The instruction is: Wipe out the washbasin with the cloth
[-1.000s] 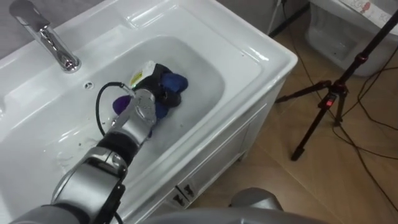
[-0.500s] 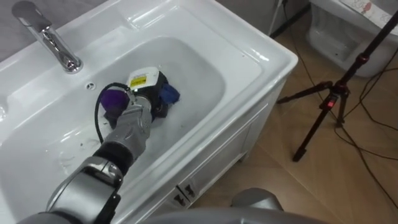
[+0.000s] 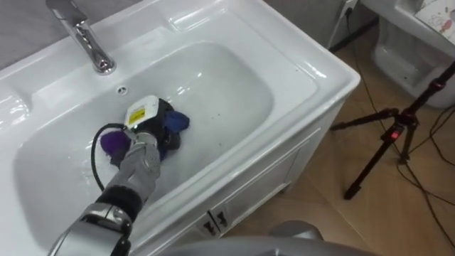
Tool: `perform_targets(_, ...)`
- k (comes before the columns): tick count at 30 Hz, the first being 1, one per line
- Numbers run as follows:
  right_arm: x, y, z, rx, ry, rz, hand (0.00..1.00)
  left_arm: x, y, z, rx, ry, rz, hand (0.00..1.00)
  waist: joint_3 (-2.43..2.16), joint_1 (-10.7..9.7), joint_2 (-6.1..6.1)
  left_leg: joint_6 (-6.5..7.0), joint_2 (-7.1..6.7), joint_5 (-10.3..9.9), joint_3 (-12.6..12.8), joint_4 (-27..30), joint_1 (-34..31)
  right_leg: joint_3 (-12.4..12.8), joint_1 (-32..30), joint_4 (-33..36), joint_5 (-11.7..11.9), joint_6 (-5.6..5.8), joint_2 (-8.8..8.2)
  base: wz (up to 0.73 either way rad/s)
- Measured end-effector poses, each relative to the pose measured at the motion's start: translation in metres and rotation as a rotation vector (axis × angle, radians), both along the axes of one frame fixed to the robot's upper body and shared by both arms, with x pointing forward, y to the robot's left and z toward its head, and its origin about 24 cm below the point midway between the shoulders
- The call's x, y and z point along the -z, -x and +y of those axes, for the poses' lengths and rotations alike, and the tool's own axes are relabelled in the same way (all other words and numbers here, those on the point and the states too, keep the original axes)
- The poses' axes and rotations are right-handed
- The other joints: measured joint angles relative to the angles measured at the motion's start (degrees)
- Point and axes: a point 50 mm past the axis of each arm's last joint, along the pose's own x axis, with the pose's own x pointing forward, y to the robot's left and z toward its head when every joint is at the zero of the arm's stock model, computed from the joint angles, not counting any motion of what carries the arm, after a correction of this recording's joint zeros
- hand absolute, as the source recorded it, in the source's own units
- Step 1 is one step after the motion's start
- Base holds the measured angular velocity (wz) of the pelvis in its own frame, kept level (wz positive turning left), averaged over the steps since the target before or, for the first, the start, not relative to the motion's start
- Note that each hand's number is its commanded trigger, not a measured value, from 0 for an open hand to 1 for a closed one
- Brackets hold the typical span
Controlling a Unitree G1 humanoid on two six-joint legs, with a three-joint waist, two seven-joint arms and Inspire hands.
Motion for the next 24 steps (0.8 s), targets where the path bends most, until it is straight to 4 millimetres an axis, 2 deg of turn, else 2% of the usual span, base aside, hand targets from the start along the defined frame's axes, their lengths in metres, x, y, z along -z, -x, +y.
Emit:
perform_targets(4,0.001,0.001,0.003,0.013,0.003,-0.003,0.0,0.006,0.007,0.002,-0.137,0.17,-0.01,1.0,-0.4,1.4,-0.81,-0.07,0.15,0.0,-0.9,0.0,0.4,-0.8,1.3,-1.0,0.0,-0.1,-0.03,0.11)
perform_targets(7,0.002,0.002,0.006,0.015,0.001,-0.002,0.0,0.008,0.011,0.003,-0.209,0.259,-0.021,1.0,-0.41,2.2,-0.66,-0.07,0.19,0.0,-1.0,-0.1,1.3,-1.0,2.3,-1.0,0.0,-0.12,-0.04,0.03)
perform_targets(14,0.003,-0.001,0.011,0.038,0.008,-0.027,0.0,0.01,0.014,0.005,-0.25,0.322,-0.053,1.0,-0.48,3.2,-0.78,-0.1,0.22,0.1,-1.0,-0.7,2.1,-0.9,2.7,-1.0,-0.1,-0.23,0.09,0.0)
perform_targets(19,0.003,0.008,0.012,0.042,0.003,-0.013,0.0,0.01,0.015,0.004,-0.276,0.371,-0.066,1.0,-0.54,5.2,-1.09,-0.1,0.21,0.1,-1.3,-0.9,2.8,-0.9,2.7,-1.0,-0.3,-0.3,0.13,-0.01)
perform_targets(24,0.003,0.011,0.013,0.044,-0.001,-0.005,0.0,0.011,0.017,0.004,-0.28,0.383,-0.074,1.0,-0.62,5.6,-1.24,-0.1,0.19,0.1,-1.5,-1.0,2.9,-1.0,2.8,-0.8,-0.6,-0.34,0.13,0.01)
